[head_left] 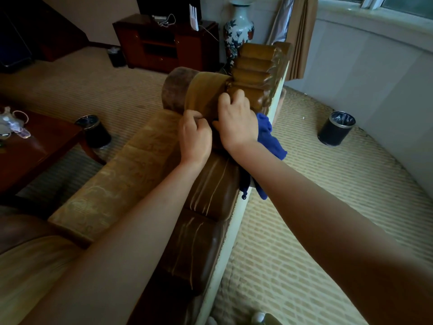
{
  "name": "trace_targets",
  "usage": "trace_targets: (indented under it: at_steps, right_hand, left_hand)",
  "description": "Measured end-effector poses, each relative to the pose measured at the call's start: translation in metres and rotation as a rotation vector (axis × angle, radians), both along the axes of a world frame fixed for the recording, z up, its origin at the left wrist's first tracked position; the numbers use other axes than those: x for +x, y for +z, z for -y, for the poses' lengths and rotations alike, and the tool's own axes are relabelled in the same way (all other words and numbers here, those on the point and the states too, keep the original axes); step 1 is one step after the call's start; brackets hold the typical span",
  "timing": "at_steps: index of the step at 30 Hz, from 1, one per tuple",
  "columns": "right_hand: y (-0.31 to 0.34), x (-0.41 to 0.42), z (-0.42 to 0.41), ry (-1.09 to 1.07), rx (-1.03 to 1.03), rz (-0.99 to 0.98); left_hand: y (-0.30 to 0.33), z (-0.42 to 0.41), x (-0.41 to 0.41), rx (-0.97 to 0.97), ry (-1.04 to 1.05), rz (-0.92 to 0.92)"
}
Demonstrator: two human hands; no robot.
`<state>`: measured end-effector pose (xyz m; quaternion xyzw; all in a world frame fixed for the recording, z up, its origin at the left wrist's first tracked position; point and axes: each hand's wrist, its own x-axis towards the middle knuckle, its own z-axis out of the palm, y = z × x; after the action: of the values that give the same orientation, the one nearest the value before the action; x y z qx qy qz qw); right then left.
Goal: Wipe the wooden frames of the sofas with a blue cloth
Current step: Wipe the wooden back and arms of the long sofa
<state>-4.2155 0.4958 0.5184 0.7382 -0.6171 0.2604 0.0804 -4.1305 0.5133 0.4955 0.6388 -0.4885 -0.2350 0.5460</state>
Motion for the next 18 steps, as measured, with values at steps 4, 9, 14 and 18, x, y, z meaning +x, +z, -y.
trace_targets:
  at_steps: [4,9,14,18]
  right_hand:
    - [-0.001,-0.004,-0.002,0.008,0.032,0.021]
    - [-0.015,-0.040,-0.020,0.050,0.082,0.336]
    - [-0.013,-0.027,-0.020,0.073,0.044,0.293]
    - [-0.004,-0.004,-0.009,0.069,0.022,0.089]
  left_hand:
    - [0.001,0.000,0.004,0.050,0.075,-0.088]
    - [0.001,-0.002,0.005,0.045,0.014,-0.104]
    - [0.001,0.001,0.003,0.042,0.027,-0.049]
    - [0.001,0.001,0.003,0.039,0.029,-0.057]
